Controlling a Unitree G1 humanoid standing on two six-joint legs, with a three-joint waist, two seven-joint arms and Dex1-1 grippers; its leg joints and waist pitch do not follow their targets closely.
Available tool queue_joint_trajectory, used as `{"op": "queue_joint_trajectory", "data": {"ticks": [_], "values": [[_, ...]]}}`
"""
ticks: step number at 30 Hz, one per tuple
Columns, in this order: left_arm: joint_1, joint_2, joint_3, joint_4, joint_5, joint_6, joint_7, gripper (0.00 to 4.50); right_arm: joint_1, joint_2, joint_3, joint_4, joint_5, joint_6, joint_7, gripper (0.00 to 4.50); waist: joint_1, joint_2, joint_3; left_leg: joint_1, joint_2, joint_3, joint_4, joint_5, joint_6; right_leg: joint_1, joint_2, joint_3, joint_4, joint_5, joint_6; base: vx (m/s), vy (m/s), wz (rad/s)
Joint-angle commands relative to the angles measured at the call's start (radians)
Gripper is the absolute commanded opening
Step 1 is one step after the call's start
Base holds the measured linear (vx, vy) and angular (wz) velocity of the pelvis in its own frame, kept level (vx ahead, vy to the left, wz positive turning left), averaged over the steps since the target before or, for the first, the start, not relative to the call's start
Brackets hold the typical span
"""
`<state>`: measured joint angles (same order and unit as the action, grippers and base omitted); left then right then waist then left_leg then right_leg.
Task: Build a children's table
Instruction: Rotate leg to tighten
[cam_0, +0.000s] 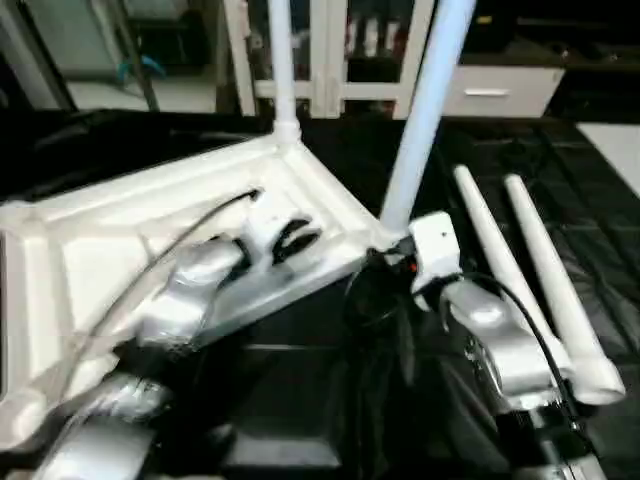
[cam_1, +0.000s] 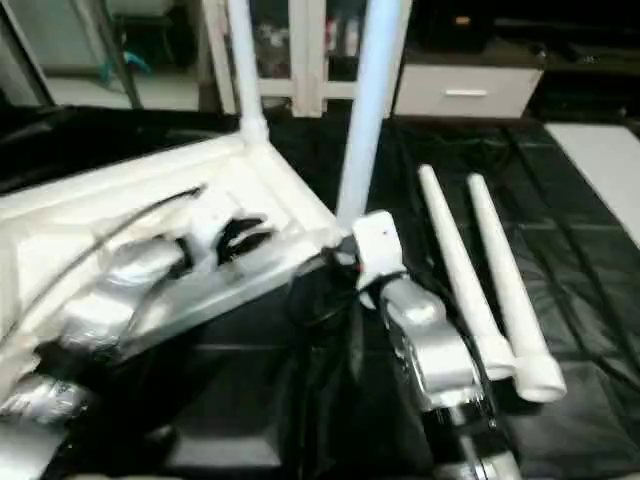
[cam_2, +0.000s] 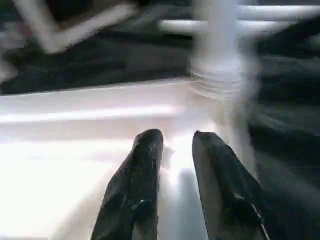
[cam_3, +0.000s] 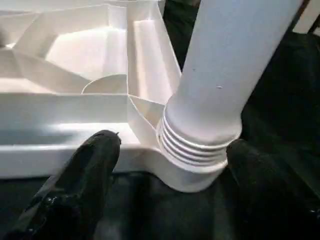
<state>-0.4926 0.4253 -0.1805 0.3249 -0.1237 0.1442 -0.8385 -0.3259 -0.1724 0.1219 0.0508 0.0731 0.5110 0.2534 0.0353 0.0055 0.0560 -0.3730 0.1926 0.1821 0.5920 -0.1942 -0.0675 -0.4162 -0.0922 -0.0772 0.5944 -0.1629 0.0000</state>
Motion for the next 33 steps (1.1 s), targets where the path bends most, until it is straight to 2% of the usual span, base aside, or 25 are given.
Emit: {"op": "queue_joint_trajectory", "data": {"ticks": [1, 2, 3, 4, 5, 6, 7, 9, 10, 11, 15, 18, 19, 20, 24, 27, 30, 33], "values": [[0.016, 0.047, 0.007, -0.097, -0.052, 0.066, -0.077, 1.55, -0.001, -0.011, 0.002, -0.020, 0.013, 0.010, 0.027, 3.88, -0.005, 0.004, -0.066, 0.016, 0.036, -0.007, -0.077, -0.167, -0.001, 0.051, -0.043, 0.048, -0.046, -0.176, -0.211, 0.000, 0.000, 0.00], [0.045, 0.098, 0.008, -0.146, -0.070, 0.106, -0.115, 1.60, 0.001, -0.021, 0.008, -0.031, 0.017, 0.011, 0.047, 3.88, -0.003, 0.004, -0.061, 0.023, 0.034, -0.003, -0.080, -0.220, -0.016, 0.044, -0.042, 0.052, -0.055, -0.226, -0.201, 0.000, 0.000, 0.00], [0.057, 0.118, 0.011, -0.168, -0.079, 0.127, -0.131, 1.64, 0.002, -0.026, 0.011, -0.036, 0.019, 0.011, 0.056, 3.88, -0.003, 0.004, -0.061, 0.023, 0.034, -0.003, -0.080, -0.220, -0.016, 0.044, -0.042, 0.052, -0.055, -0.226, -0.201, 0.000, 0.000, 0.00], [0.091, 0.170, 0.025, -0.216, -0.093, 0.172, -0.161, 1.74, 0.006, -0.046, 0.023, -0.061, 0.032, 0.016, 0.098, 3.88, -0.003, 0.001, -0.058, 0.023, 0.034, -0.005, -0.084, -0.268, -0.028, 0.045, -0.044, 0.055, -0.059, -0.295, -0.179, 0.000, 0.000, 0.00], [0.101, 0.187, 0.030, -0.227, -0.094, 0.184, -0.169, 1.96, 0.008, -0.057, 0.030, -0.072, 0.038, 0.018, 0.119, 3.88, -0.005, 0.000, -0.057, 0.023, 0.035, -0.005, -0.085, -0.278, -0.032, 0.045, -0.043, 0.058, -0.060, -0.312, -0.167, 0.000, 0.000, 0.00], [0.112, 0.203, 0.040, -0.227, -0.072, 0.176, -0.168, 2.01, 0.012, -0.072, 0.042, -0.088, 0.040, 0.019, 0.143, 3.88, -0.004, 0.002, -0.056, 0.026, 0.034, -0.004, -0.084, -0.283, -0.033, 0.041, -0.041, 0.058, -0.062, -0.318, -0.161, 0.000, 0.000, 0.00], [0.116, 0.211, 0.050, -0.213, -0.047, 0.165, -0.158, 2.01, 0.016, -0.087, 0.052, -0.102, 0.041, 0.020, 0.164, 3.88, -0.006, -0.001, -0.056, 0.025, 0.032, -0.003, -0.083, -0.280, -0.033, 0.041, -0.039, 0.060, -0.063, -0.319, -0.153, 0.000, 0.000, 0.00], [0.128, 0.227, 0.077, -0.200, -0.013, 0.172, -0.139, 2.19, 0.027, -0.113, 0.069, -0.130, 0.044, 0.025, 0.205, 3.88, -0.004, -0.001, -0.058, 0.024, 0.032, -0.003, -0.081, -0.266, -0.031, 0.044, -0.038, 0.061, -0.061, -0.294, -0.148, 0.000, 0.000, 0.00], [0.134, 0.235, 0.084, -0.199, -0.012, 0.179, -0.136, 2.40, 0.032, -0.119, 0.071, -0.139, 0.047, 0.028, 0.214, 3.88, -0.004, 0.002, -0.059, 0.021, 0.031, -0.004, -0.082, -0.254, -0.030, 0.046, -0.039, 0.061, -0.059, -0.288, -0.148, 0.000, 0.000, 0.00], [0.143, 0.255, 0.085, -0.208, -0.019, 0.196, -0.135, 2.42, 0.037, -0.126, 0.072, -0.147, 0.050, 0.032, 0.224, 3.88, -0.003, 0.002, -0.062, 0.026, 0.032, -0.003, -0.080, -0.251, -0.031, 0.042, -0.039, 0.062, -0.058, -0.275, -0.156, 0.000, 0.000, 0.00], [0.164, 0.330, 0.111, -0.189, -0.009, 0.257, -0.074, 2.48, 0.062, -0.145, 0.080, -0.171, 0.047, 0.039, 0.246, 3.88, -0.004, 0.001, -0.064, 0.023, 0.029, -0.003, -0.078, -0.231, -0.024, 0.045, -0.034, 0.061, -0.051, -0.227, -0.173, 0.000, 0.000, 0.00], [0.149, 0.341, 0.169, -0.143, 0.009, 0.294, -0.007, 2.48, 0.069, -0.147, 0.082, -0.180, 0.053, 0.051, 0.243, 3.88, -0.005, 0.002, -0.063, 0.025, 0.028, -0.001, -0.076, -0.229, -0.023, 0.044, -0.034, 0.060, -0.052, -0.220, -0.186, 0.000, 0.000, 0.00], [0.140, 0.351, 0.203, -0.108, 0.032, 0.294, 0.034, 2.48, 0.073, -0.146, 0.083, -0.186, 0.054, 0.059, 0.239, 3.88, -0.005, 0.006, -0.063, 0.026, 0.028, -0.002, -0.076, -0.235, -0.024, 0.043, -0.033, 0.060, -0.055, -0.228, -0.185, 0.000, 0.000, 0.00], [0.140, 0.351, 0.203, -0.108, 0.032, 0.294, 0.034, 2.48, 0.073, -0.146, 0.083, -0.186, 0.054, 0.059, 0.239, 3.88, -0.005, 0.004, -0.063, 0.027, 0.027, -0.003, -0.076, -0.241, -0.025, 0.044, -0.033, 0.060, -0.055, -0.235, -0.182, 0.000, 0.000, 0.00], [0.141, 0.408, 0.281, -0.049, 0.036, 0.321, 0.100, 2.48, 0.087, -0.147, 0.096, -0.206, 0.047, 0.069, 0.249, 3.88, -0.003, 0.003, -0.065, 0.026, 0.027, -0.004, -0.076, -0.238, -0.026, 0.043, -0.034, 0.060, -0.052, -0.223, -0.183, 0.000, 0.000, 0.00], [0.148, 0.445, 0.281, -0.009, 0.070, 0.328, 0.153, 2.48, 0.090, -0.165, 0.126, -0.218, 0.036, 0.059, 0.276, 3.88, -0.003, 0.002, -0.064, 0.027, 0.028, -0.006, -0.077, -0.245, -0.022, 0.043, -0.033, 0.059, -0.050, -0.219, -0.179, 0.000, 0.000, 0.00], [0.152, 0.442, 0.276, -0.007, 0.080, 0.346, 0.149, 2.48, 0.089, -0.185, 0.149, -0.237, 0.037, 0.053, 0.311, 3.88, -0.002, 0.002, -0.062, 0.029, 0.030, -0.006, -0.078, -0.262, -0.025, 0.042, -0.037, 0.061, -0.055, -0.251, -0.176, 0.000, 0.000, 0.00], [0.156, 0.443, 0.265, -0.010, 0.110, 0.357, 0.159, 2.48, 0.087, -0.217, 0.171, -0.265, 0.034, 0.043, 0.352, 3.88, 0.004, 0.001, -0.062, 0.030, 0.032, -0.005, -0.078, -0.259, -0.028, 0.041, -0.037, 0.062, -0.054, -0.244, -0.175, 0.000, 0.000, 0.00]]}}
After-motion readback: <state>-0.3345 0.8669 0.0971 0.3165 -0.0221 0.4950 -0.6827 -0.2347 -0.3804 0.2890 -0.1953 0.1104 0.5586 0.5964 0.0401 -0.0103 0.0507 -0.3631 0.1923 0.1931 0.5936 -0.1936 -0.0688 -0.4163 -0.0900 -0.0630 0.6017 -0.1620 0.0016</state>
